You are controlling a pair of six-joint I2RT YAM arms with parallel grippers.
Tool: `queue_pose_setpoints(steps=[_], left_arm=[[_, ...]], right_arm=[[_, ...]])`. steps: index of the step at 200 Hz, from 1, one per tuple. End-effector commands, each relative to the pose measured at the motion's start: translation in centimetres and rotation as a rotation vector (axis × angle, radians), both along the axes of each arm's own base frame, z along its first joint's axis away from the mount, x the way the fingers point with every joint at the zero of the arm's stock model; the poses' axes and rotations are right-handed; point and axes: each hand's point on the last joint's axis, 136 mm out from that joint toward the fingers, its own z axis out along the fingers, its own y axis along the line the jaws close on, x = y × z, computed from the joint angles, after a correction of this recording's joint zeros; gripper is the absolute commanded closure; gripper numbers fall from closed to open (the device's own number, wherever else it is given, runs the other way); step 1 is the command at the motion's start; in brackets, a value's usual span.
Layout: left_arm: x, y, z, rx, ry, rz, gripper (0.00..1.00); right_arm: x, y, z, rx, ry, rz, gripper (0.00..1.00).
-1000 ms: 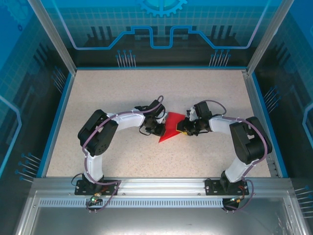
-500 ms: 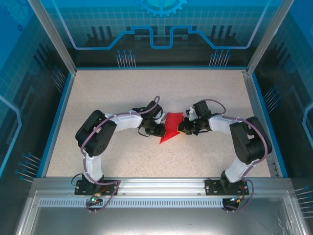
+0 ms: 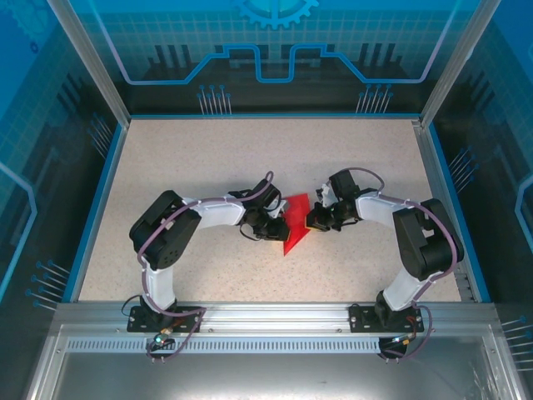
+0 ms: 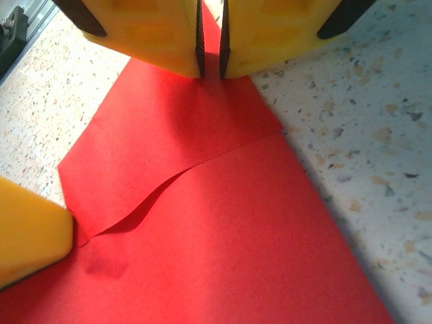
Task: Fold a paper plane with a square sheet of paper (pick it up from the middle)
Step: Fourth fold the wing at the center of the table.
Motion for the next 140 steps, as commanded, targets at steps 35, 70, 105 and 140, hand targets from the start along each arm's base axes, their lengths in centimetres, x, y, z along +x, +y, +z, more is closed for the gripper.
queue_pose_setpoints(steps=[35,70,105,140], left_arm=[[1.2,-0.7,4.3,-0.051,-0.085,0.007,0.8],[1.4,-0.6,3.4,-0.01,-0.092,-0.022,0.8],[1.6,-0.2,1.7,0.035,-0.077,-0.036,0.82],[1.6,0.4,0.5,0.059,-0.068,-0.035,0.84]], right_arm=[[0.1,0.1,1.0,0.019,-0.013,0.031,0.93],[0.8,0.4,1.7,0.022,-0.03,0.043,0.92],[0.9,0.7,2.0,0.045,-0.033,0.044,0.86],[0.9,1.2,2.5,0.091,-0.037,0.035,0.78]])
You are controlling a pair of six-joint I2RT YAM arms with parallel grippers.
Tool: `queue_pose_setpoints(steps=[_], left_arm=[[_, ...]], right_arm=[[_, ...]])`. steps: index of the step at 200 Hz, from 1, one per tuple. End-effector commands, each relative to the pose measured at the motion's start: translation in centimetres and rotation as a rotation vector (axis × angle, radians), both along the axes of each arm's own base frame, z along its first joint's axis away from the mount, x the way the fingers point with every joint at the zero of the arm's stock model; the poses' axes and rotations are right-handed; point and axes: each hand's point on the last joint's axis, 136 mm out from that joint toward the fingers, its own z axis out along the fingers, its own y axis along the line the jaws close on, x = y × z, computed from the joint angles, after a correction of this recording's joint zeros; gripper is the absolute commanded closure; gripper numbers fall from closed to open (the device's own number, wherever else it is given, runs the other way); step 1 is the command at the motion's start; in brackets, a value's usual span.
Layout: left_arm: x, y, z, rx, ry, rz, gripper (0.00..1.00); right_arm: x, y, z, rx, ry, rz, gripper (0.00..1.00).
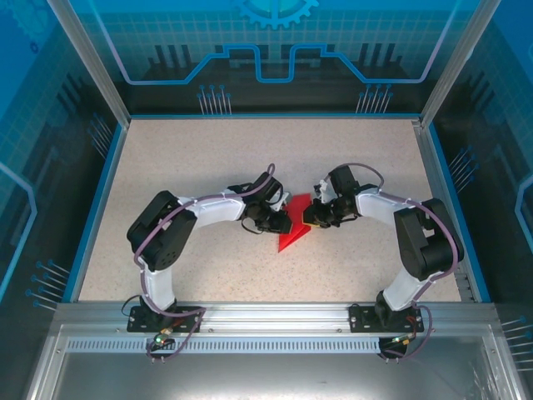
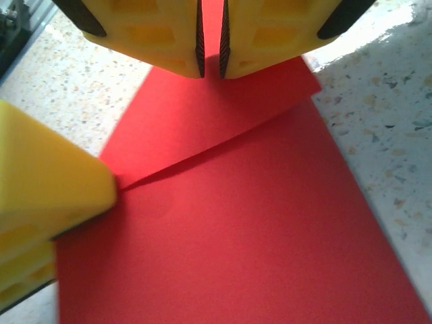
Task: Fold a paper plane with a square sheet of paper (pick it up from the middle)
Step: Fourth fold the wing at the center of the table.
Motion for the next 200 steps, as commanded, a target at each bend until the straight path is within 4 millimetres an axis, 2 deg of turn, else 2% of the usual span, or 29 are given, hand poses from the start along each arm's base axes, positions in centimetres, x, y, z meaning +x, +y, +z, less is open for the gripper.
queue_pose_setpoints(steps=[1,13,19,53,98,135,152,178,200], left_arm=[[0.0,0.8,-1.0,0.045,0.004,-0.017,0.84],[-0.1,0.8,-1.3,0.047,0.006,-0.019,0.84],[-0.1,0.9,-1.4,0.048,0.007,-0.02,0.84],[0.1,0.6,-1.4,0.029,0.004,-0.023,0.84],[0.3,0.3,-1.8,0.015,0.007,-0.03,0.84],[0.6,0.0,-1.9,0.007,0.004,-0.033,0.84],[0.7,-0.1,-1.3,-0.003,-0.004,-0.033,0.84],[0.8,-0.2,-0.4,-0.01,-0.017,-0.037,0.84],[0.7,-0.1,0.4,-0.013,-0.027,-0.04,0.83]], right_arm=[[0.3,0.5,1.1,0.063,-0.008,-0.002,0.78],[0.6,1.0,1.7,0.097,-0.019,-0.01,0.75],[-0.2,0.9,1.1,0.104,0.005,-0.017,0.74],[-0.8,1.5,0.9,0.163,0.004,-0.052,0.67],[-1.4,2.4,0.5,0.196,-0.007,-0.08,0.67],[-1.7,3.0,-0.2,0.19,-0.006,-0.084,0.72],[-1.8,3.0,-0.6,0.17,-0.008,-0.084,0.75],[-1.9,2.7,-1.2,0.119,-0.009,-0.078,0.86],[-2.1,2.3,-1.5,0.087,-0.007,-0.077,0.89]])
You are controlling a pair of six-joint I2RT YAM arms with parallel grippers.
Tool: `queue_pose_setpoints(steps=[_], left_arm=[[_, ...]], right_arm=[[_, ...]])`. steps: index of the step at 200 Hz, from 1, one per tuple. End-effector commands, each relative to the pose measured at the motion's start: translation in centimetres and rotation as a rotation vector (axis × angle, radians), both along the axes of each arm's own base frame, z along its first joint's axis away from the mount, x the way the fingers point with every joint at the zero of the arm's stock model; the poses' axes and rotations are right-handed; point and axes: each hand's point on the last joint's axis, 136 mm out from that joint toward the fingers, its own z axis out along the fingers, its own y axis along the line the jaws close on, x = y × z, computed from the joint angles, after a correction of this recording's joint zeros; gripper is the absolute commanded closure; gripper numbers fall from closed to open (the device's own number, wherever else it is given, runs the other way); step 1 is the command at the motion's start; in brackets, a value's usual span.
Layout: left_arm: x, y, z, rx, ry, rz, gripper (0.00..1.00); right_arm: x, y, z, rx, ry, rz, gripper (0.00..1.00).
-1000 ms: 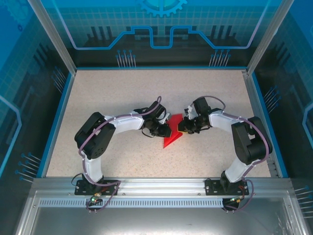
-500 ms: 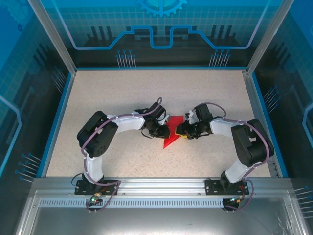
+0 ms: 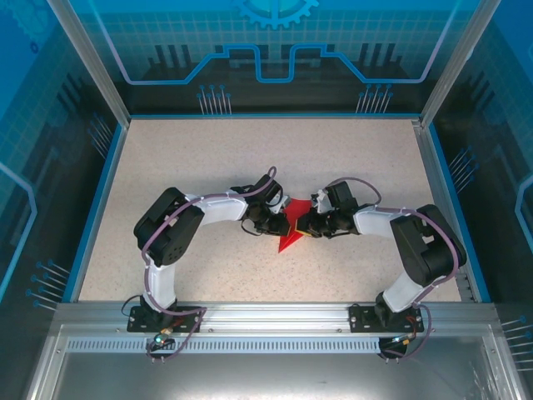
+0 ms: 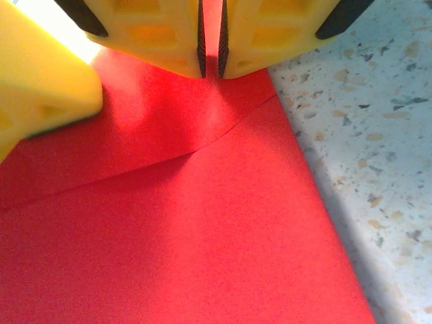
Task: Fold a paper plane with a square sheet of paper (pick it up from the middle)
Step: Fourth fold the wing at the center of the table.
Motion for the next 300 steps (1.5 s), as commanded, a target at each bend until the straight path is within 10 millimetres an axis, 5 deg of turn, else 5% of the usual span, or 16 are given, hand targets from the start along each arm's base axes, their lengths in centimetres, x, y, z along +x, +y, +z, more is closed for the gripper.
queue_pose_setpoints(steps=[1,49,108,220,300], left_arm=[[0.5,-0.5,2.2,-0.037,-0.04,-0.03,0.83],[-0.2,0.0,3.5,-0.047,-0.044,-0.03,0.83],[-1.7,1.1,1.3,-0.004,0.001,-0.037,0.89],[-1.3,1.6,-1.5,0.064,-0.003,-0.064,0.93],[-0.8,1.0,-1.5,0.032,-0.02,-0.068,0.93]], right_arm=[[-0.2,-0.1,-0.4,-0.05,-0.004,0.013,0.89],[-0.4,-0.3,-0.5,-0.076,0.001,0.025,0.93],[-0.4,-0.2,-0.4,-0.087,0.001,0.04,0.92],[-0.1,0.4,0.8,-0.081,-0.02,0.055,0.83],[0.2,1.3,2.4,-0.049,-0.049,0.075,0.8]])
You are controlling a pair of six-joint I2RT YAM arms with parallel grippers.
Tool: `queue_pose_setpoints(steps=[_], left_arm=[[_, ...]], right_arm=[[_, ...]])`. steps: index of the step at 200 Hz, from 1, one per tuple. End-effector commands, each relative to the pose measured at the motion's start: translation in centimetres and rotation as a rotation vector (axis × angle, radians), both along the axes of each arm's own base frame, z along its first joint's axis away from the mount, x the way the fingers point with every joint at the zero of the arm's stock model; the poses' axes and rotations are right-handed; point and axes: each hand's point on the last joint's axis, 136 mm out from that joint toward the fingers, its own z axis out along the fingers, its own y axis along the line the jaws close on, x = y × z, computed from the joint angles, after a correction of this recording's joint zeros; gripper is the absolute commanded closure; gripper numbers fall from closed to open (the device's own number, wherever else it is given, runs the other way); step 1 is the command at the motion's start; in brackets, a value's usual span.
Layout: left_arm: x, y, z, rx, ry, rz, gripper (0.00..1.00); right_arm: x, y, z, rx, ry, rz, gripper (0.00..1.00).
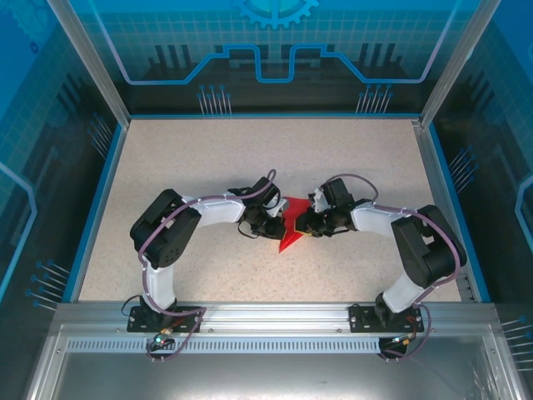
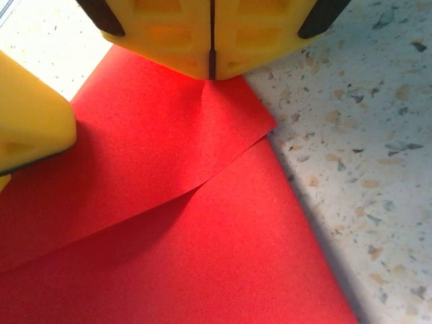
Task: Fold a paper plane with a square sheet of paper (pick it up from the middle)
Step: Fourth fold the wing at the center of the table.
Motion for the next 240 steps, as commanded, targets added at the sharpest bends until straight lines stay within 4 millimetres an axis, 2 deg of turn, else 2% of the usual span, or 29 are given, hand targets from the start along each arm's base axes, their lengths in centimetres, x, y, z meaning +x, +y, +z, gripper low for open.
queue_pose_setpoints(steps=[1,35,110,149,170,197,240], left_arm=[[0.3,0.0,-1.2,0.011,-0.006,-0.016,0.93],[0.5,0.0,-1.2,0.01,-0.013,-0.017,0.93],[0.4,0.0,-1.4,0.002,-0.014,-0.015,0.93],[0.6,0.0,-0.8,-0.005,-0.026,-0.008,0.93],[0.7,-0.1,-0.4,-0.01,-0.027,-0.009,0.93],[0.9,-0.4,0.3,-0.02,-0.032,-0.011,0.92],[1.2,-0.9,1.5,-0.042,-0.04,-0.017,0.91]], right_arm=[[0.4,1.2,2.0,0.029,-0.043,0.032,0.8],[0.6,1.9,2.3,0.055,-0.046,0.04,0.8],[0.6,2.0,2.2,0.054,-0.047,0.048,0.8],[0.4,1.6,1.7,0.016,-0.039,0.059,0.85],[-0.3,0.8,1.3,-0.03,-0.028,0.06,0.84],[-0.7,0.0,0.6,-0.039,-0.012,0.044,0.76],[0.1,0.1,0.4,-0.001,-0.014,0.017,0.76]])
